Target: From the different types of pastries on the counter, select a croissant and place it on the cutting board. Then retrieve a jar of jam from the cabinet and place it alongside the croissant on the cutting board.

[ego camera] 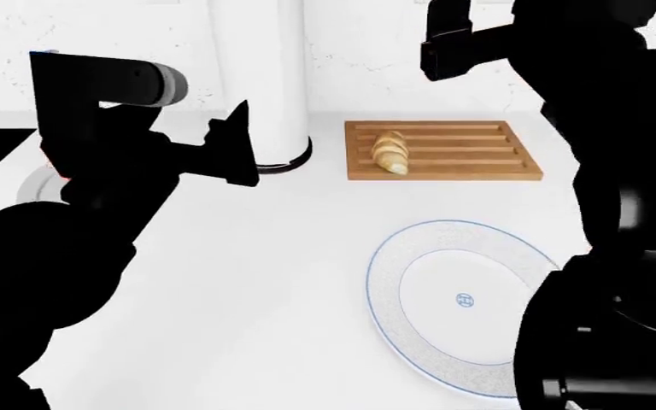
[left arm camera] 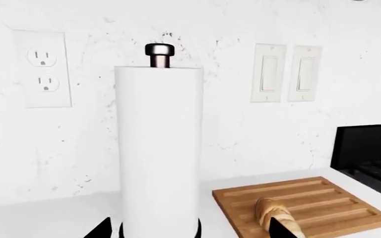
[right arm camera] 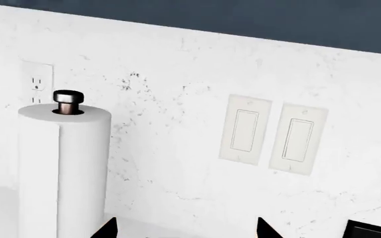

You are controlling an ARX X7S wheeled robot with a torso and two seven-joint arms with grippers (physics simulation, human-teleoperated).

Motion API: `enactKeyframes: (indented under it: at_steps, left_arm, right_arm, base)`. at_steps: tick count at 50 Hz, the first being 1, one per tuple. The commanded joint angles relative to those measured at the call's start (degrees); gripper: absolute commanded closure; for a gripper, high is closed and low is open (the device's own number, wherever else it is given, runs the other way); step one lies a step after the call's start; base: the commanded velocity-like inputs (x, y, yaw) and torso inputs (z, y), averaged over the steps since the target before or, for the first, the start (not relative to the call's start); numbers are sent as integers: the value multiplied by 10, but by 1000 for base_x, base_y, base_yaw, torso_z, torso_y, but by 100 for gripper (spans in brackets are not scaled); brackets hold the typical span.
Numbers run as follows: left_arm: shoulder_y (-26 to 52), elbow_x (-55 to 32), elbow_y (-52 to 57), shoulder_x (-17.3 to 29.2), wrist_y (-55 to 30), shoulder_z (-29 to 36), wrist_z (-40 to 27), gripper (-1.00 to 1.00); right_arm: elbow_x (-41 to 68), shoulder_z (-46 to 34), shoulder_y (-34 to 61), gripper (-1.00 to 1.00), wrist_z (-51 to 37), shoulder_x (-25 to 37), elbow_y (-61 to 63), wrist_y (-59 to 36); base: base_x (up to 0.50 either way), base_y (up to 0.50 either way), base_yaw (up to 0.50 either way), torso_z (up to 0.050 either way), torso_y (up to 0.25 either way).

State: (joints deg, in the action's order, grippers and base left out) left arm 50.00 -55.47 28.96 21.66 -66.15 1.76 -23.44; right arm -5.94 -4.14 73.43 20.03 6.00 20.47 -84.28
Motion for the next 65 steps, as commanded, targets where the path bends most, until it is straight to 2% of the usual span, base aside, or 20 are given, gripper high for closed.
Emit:
enactKeyframes:
  at_steps: [1, 5, 11, 12, 14, 26, 34, 41, 50, 55, 65]
  left_arm:
    - [-13, -63, 58, 6, -37, -52, -51, -100]
    - [-15, -72, 62, 7, -43, -62, -65, -100]
    - [-14, -58, 47, 7, -36, -52, -64, -100]
    - [-15, -57, 46, 7, -34, -51, -63, -100]
    - [-18, -54, 43, 6, -29, -48, -58, -100]
    - [-28, -45, 38, 8, -12, -30, -38, -100]
    - [-30, -51, 34, 8, -9, -30, -35, -100]
    - [-31, -66, 34, 7, -14, -35, -39, -100]
    - [-25, -95, 35, 3, -30, -49, -60, -100]
    - [-24, -100, 37, 7, -29, -49, -59, -100]
    - [-22, -104, 34, 11, -25, -51, -57, -100]
  right_arm:
    - [-286, 6, -29, -100, 233, -60, 182, -57]
    - [-305, 20, -29, -100, 269, -60, 215, -57]
    - [-183, 54, -15, -100, 178, -60, 264, -57]
    - [-184, 50, -9, -100, 171, -60, 271, -57]
    - [-287, -2, 12, -100, 207, -60, 290, -57]
    - [-220, -11, 84, -100, 100, -60, 238, -57]
    - [-108, 25, 151, -100, -12, -60, 191, -57]
    - [36, 83, 180, -100, -130, -59, 89, -6]
    - [180, 74, 180, -100, -253, -57, -75, 146]
    - [214, 56, 211, -100, -273, -54, -161, 189]
    - [206, 4, 252, -100, -296, -47, -307, 265]
  base:
    - [0, 0, 0, 0, 0]
    - [0, 0, 0, 0, 0]
    - [0, 0, 0, 0, 0]
    - [0, 0, 0, 0, 0]
    - [0, 0, 0, 0, 0]
    - [0, 0, 0, 0, 0]
    - [0, 0, 0, 0, 0]
    - [0, 0, 0, 0, 0]
    - [0, 0, 0, 0, 0]
    - [0, 0, 0, 0, 0]
    - [0, 0, 0, 0, 0]
